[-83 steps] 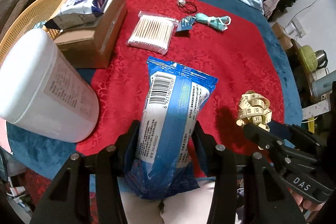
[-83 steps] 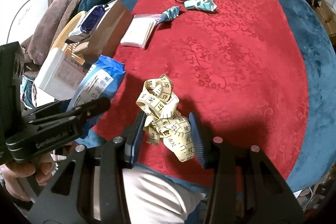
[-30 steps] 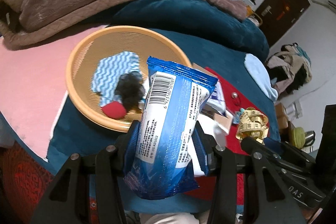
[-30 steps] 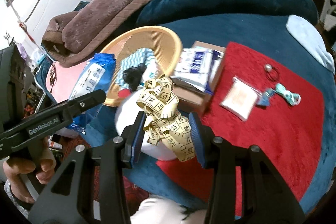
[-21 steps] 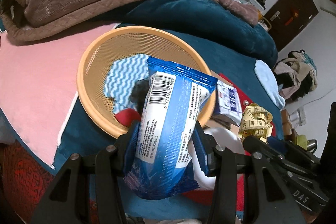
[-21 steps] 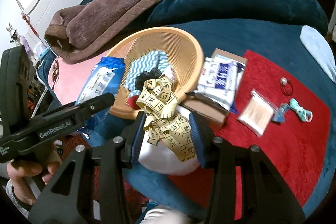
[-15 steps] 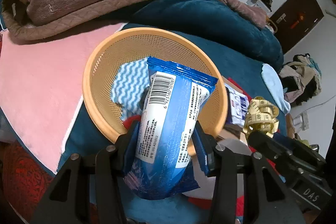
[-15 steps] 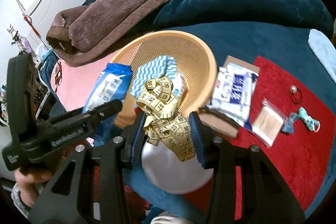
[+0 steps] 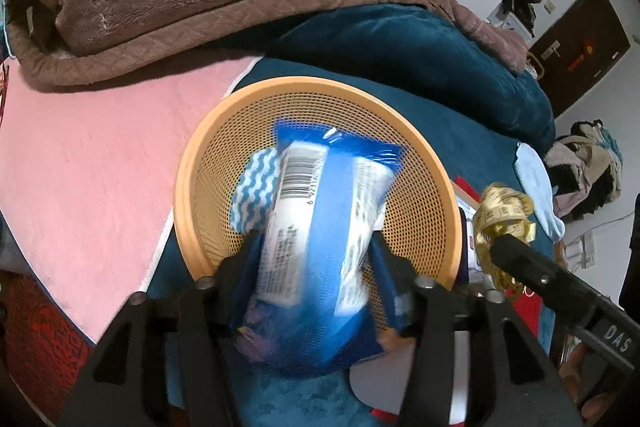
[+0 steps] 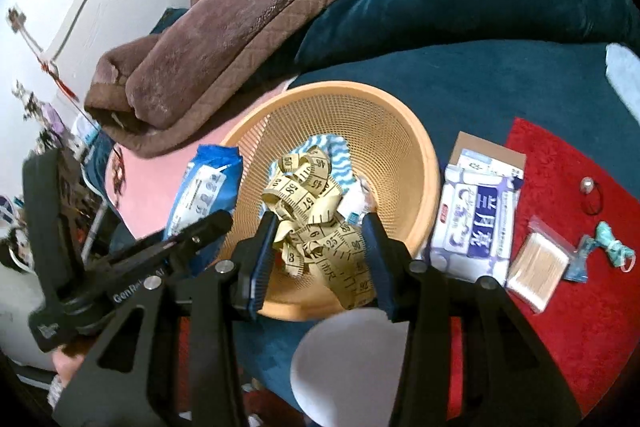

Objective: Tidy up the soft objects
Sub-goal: 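Open both tools to drop the packet and tape measure into the basket, then withdraw both open tools back over the red cloth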

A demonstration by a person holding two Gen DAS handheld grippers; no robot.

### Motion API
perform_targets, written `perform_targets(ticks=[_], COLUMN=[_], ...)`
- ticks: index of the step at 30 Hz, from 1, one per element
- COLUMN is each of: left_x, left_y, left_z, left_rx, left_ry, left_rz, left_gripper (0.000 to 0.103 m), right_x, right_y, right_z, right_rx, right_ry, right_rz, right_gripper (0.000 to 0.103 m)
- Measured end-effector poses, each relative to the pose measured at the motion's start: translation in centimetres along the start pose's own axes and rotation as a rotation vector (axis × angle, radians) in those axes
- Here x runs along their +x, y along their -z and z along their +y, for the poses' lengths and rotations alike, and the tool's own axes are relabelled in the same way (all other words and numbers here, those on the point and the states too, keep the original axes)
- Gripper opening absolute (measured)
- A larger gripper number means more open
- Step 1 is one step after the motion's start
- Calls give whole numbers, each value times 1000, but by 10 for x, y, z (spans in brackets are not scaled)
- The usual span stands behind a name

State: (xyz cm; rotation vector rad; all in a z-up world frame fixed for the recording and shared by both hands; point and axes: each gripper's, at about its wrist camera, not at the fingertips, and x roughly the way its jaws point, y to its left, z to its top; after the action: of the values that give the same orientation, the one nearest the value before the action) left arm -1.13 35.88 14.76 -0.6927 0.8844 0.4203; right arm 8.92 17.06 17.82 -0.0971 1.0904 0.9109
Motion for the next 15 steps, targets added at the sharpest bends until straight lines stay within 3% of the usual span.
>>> perform_targets(ticks=[2,3,5,11,15], left_x=[-1,-2,-5,-15,-20], left_y=[1,1,4,14,19], left_z=[5,6,8,6,2], left_rx=[-25,-33,-42,-4,23], left_ry=[8,2,-28,-110,-127], left_rz=[-2,-6,-12,-27,-31], left_gripper=[86,93,99,102,102], right_x=[2,0,-3,-10,-14], right_y=[-2,-1,1,12,19], right_z=[-5,-7,-9,-4,0], right_rx=[33,45,53,1,-35], right_ry=[-28,-33,-36,22,53], right_rz=[3,-2,-21,-21,-13], right_gripper=[62,75,94,102,103])
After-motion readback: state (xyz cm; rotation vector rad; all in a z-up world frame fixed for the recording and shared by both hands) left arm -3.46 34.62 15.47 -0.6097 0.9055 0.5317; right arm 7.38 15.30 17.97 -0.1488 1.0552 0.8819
